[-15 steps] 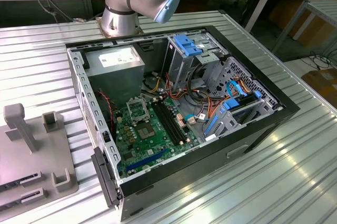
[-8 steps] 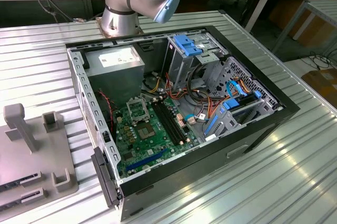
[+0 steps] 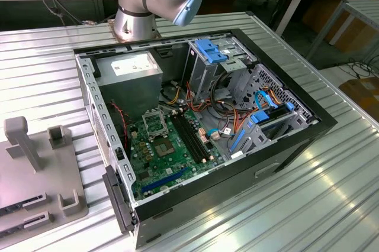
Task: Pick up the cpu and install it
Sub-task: 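Pick up the cpu and move it towards the insertion slot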
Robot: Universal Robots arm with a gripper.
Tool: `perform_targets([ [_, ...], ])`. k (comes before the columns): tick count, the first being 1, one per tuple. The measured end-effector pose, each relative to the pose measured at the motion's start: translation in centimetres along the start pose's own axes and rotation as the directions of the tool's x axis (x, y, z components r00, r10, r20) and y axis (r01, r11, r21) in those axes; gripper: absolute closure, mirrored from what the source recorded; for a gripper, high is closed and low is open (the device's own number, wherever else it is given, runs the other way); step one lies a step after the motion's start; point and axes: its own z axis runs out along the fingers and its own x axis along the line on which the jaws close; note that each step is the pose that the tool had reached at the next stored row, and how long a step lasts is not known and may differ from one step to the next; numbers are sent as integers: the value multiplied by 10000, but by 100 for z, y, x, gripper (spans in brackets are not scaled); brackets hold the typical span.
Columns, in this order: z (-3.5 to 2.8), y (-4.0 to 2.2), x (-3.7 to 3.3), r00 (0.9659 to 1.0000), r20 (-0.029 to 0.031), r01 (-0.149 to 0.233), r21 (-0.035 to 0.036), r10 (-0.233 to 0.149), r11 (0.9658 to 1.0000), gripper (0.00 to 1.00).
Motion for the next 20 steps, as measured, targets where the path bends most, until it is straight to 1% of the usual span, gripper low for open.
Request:
perform_targets([
  [8,0,0,0,10000,-1,7,1,-7,10000,51],
  [11,5,0,-1,10000,-4,100,5,-100,10000,51],
  [20,119,-5,-7,9998,-9,220,12,-220,9998,51],
])
